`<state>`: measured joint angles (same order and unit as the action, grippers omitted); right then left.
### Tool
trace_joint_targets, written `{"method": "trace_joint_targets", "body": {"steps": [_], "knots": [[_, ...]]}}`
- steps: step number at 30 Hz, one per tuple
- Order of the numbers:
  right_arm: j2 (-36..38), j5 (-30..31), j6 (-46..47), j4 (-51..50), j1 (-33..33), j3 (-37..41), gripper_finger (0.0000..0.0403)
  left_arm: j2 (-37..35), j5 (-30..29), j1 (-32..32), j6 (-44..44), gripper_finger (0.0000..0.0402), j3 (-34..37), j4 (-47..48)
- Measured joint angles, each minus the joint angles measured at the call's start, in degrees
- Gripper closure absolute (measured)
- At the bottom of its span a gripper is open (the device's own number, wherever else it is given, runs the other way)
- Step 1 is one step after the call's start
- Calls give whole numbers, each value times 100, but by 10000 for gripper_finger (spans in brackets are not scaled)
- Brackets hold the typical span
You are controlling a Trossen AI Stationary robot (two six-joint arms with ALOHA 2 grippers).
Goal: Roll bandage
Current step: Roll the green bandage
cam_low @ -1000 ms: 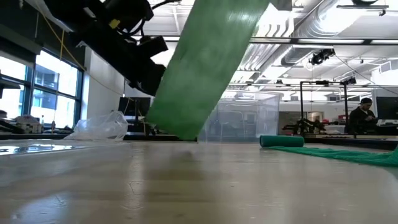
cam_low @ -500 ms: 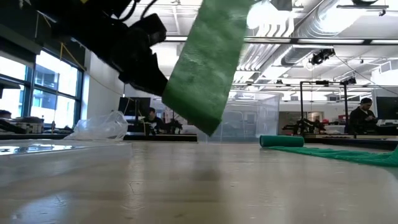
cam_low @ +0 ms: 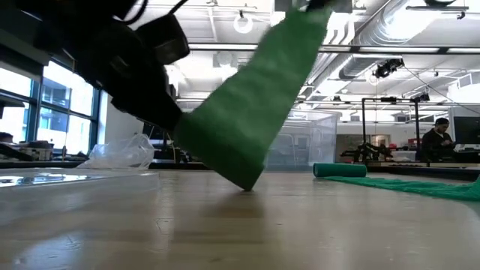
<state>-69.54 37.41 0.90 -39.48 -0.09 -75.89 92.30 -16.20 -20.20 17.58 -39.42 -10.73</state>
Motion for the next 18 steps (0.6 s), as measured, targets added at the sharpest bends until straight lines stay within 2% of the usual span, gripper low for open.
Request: {"method": "trace_joint_targets", "body": {"steps": [2,5,10,13,15,18], "knots": [[-6,-110,283,202,-96,641,403,-46,3,-116,195,387,0,239],[-35,-547,496,1163,-121,1723,403,-100,72,-315,556,387,2,497],[-62,-1288,1077,3177,-71,3190,403,-145,850,-596,1069,387,7,371],[-270,-1552,1096,4187,-65,3737,403,-227,1257,-727,1299,387,21,204],[-453,-1585,767,4282,-59,3886,403,-331,1220,-809,1343,387,26,41],[-724,-1285,524,3943,-9,3929,402,-554,876,-864,1188,387,26,-312]]}}
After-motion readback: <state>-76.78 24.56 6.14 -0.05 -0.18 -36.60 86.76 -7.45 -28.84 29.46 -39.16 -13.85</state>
